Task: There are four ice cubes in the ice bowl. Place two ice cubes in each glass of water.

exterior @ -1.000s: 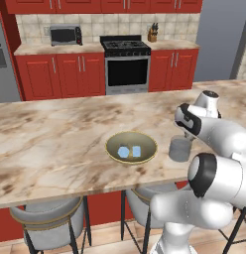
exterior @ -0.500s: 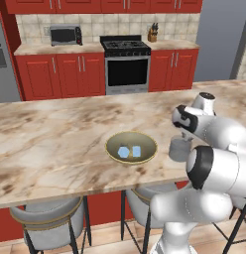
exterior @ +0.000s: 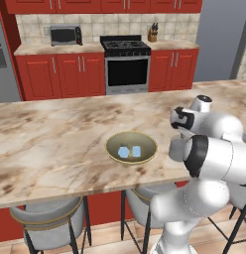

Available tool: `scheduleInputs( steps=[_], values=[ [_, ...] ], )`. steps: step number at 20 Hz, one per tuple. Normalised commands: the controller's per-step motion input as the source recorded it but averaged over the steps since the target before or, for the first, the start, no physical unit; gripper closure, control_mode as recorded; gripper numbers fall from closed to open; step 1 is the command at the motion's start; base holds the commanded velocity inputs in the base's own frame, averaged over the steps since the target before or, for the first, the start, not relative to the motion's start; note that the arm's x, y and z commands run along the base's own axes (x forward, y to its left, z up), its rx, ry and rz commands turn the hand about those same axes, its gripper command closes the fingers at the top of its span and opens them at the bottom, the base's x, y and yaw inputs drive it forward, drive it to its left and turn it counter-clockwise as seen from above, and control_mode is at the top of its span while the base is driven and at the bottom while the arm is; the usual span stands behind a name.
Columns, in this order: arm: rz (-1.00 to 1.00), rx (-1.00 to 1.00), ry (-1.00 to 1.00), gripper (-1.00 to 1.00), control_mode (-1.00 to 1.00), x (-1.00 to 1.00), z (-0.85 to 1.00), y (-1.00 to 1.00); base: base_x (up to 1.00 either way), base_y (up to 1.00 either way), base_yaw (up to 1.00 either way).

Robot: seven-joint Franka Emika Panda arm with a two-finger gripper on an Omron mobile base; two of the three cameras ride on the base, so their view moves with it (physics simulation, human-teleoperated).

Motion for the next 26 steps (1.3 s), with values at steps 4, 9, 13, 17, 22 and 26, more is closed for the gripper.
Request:
scheduleInputs(
  steps=[4,9,13,17,22,26],
  values=[
    [0.00,0.00,0.00,1.00,-1.00,0.24,-0.05,-0.01,0.00,0.00,0.00],
    [0.00,0.00,0.00,1.00,-1.00,0.27,-0.03,0.00,0.00,0.00,0.00],
    [0.00,0.00,0.00,1.00,-1.00,0.30,-0.20,0.00,0.00,0.00,0.00],
    [0.00,0.00,0.00,-1.00,-1.00,0.20,-0.19,0.00,0.00,0.00,0.00],
    [0.00,0.00,0.00,-1.00,-1.00,0.08,-0.04,-0.09,0.00,0.00,0.00],
    [0.00,0.00,0.00,-1.00,-1.00,0.00,0.00,-0.16,0.00,0.00,0.00]
  ],
)
